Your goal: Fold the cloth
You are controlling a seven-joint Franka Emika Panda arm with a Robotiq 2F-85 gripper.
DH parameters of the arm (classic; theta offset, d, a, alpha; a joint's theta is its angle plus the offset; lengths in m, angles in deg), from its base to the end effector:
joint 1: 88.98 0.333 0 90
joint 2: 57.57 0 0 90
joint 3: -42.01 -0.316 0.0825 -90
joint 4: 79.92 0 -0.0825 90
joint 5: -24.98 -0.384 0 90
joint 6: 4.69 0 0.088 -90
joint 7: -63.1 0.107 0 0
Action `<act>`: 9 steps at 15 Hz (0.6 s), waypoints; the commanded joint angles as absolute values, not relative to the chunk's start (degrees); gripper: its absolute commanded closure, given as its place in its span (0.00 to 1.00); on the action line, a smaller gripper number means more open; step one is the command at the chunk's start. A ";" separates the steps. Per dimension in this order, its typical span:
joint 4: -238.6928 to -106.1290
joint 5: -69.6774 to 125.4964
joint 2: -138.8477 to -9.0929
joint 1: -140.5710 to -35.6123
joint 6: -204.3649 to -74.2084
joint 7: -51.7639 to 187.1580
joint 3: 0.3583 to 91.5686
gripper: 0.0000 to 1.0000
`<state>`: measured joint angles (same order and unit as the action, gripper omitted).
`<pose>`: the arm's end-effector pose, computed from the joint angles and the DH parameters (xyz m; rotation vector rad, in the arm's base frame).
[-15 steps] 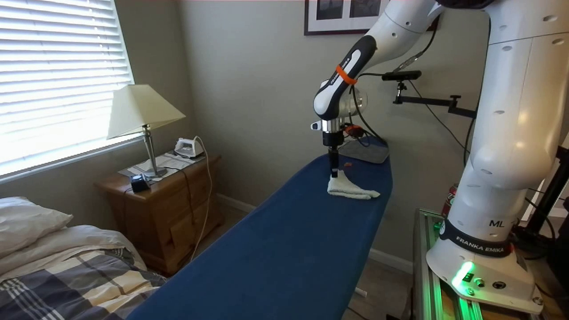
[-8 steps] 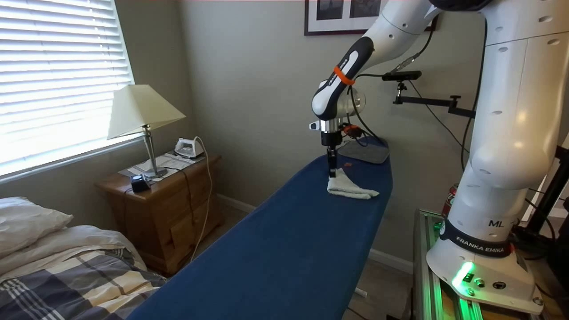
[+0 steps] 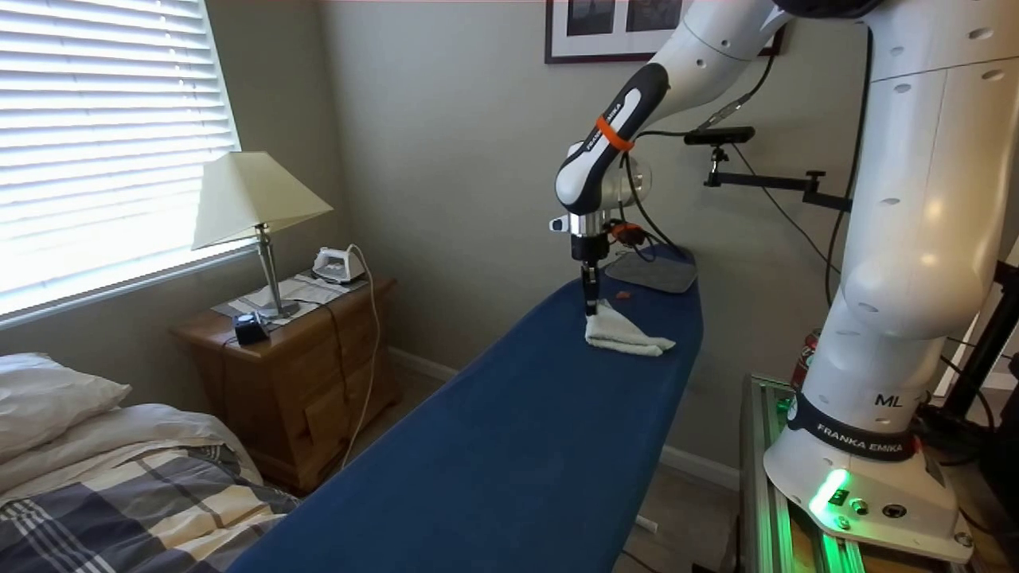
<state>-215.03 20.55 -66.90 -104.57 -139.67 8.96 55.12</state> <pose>0.4319 -0.2371 0.2491 -2.9656 -0.5779 0.1681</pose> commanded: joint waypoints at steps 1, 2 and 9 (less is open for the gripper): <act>-216.19 20.58 -64.13 -105.02 -138.92 8.35 54.17 0.97; -216.55 21.01 -63.38 -104.81 -138.64 8.93 54.13 0.96; -220.90 22.81 -56.66 -103.24 -135.85 11.04 53.92 0.96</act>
